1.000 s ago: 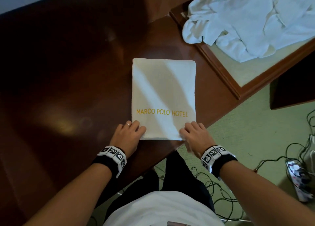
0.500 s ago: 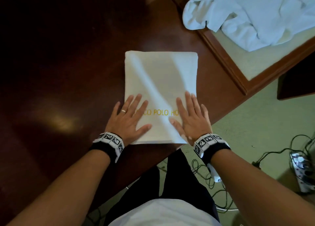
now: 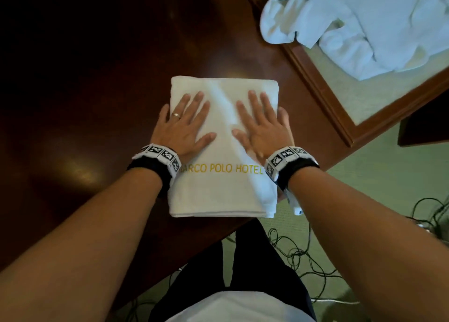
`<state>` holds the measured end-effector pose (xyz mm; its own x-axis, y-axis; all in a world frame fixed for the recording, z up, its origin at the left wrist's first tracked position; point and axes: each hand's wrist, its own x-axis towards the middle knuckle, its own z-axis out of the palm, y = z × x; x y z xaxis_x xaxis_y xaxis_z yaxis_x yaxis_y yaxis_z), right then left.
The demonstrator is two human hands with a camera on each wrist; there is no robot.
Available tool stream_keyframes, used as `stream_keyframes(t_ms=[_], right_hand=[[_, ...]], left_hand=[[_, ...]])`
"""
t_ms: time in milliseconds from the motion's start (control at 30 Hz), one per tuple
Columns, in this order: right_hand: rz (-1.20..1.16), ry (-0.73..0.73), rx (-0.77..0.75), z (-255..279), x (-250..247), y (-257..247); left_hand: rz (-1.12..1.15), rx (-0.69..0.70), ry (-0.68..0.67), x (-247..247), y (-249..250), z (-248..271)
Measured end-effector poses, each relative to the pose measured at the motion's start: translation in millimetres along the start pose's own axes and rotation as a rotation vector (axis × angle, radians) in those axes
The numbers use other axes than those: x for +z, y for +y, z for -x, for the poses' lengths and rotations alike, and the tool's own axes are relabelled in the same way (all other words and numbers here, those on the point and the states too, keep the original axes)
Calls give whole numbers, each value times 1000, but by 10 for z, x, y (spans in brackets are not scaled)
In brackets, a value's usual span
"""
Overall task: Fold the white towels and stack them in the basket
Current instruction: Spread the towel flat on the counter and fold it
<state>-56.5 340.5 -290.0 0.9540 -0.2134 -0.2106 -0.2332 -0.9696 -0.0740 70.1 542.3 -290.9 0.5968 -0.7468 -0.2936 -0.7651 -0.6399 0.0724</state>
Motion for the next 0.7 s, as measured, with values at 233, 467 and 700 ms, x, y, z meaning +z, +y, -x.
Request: stream_keyframes(t_ms=[233, 467, 700], right_hand=[[-102, -38, 251, 516, 69, 163], [-452, -62, 572, 1006, 254, -231], [-909, -109, 828, 1020, 176, -366]], left_hand=[[134, -262, -49, 126, -143, 596], [371, -495, -131, 99, 237, 1023], [816, -564, -131, 102, 326, 1090]])
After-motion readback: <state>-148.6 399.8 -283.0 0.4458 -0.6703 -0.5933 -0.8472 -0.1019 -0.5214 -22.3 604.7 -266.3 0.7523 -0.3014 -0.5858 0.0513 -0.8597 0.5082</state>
